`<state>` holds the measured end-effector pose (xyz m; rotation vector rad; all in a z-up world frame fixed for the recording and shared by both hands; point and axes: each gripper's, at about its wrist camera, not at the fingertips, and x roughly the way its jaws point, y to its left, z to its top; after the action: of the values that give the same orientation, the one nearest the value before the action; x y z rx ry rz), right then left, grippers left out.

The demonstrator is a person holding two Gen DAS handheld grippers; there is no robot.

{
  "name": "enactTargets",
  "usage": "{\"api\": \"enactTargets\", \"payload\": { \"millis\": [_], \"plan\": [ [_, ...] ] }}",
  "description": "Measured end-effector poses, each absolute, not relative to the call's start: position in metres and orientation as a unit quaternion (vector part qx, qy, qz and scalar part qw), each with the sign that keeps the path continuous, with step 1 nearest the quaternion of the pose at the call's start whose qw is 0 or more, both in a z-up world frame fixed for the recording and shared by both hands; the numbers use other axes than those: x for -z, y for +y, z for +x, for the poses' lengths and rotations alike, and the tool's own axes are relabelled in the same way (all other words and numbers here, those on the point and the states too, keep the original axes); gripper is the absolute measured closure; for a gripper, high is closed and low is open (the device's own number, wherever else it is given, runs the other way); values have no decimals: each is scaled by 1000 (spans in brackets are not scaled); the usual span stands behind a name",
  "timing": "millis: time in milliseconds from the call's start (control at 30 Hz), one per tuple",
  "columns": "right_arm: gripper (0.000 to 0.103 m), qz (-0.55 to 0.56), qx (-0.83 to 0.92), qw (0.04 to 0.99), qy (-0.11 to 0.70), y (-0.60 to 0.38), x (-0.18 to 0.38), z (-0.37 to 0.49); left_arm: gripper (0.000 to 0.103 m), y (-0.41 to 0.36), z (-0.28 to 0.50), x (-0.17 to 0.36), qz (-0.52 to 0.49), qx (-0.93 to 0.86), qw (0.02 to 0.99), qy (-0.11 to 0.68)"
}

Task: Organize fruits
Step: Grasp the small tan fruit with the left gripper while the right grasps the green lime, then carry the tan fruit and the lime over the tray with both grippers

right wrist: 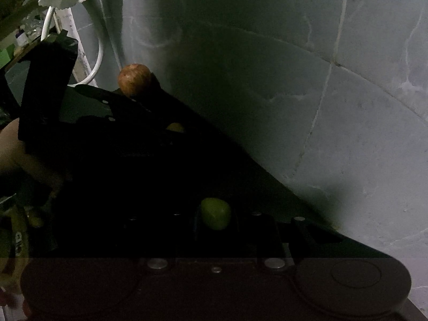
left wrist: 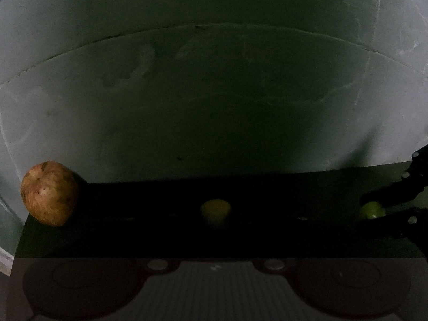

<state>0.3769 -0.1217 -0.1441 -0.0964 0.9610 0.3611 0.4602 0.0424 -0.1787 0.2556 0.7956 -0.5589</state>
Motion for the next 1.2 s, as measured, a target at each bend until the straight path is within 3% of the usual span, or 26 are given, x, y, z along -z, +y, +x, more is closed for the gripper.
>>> {"api": "enactTargets", "payload": {
  "millis": [667,1200],
  "plan": [
    [77,0,-213,895,392,-128,71,351,73,66,419,114,88,216,906,352],
    [77,-13,-327,895,303,-138,-29,271,73,105,247,-1,52,72,952,292]
  ]
}}
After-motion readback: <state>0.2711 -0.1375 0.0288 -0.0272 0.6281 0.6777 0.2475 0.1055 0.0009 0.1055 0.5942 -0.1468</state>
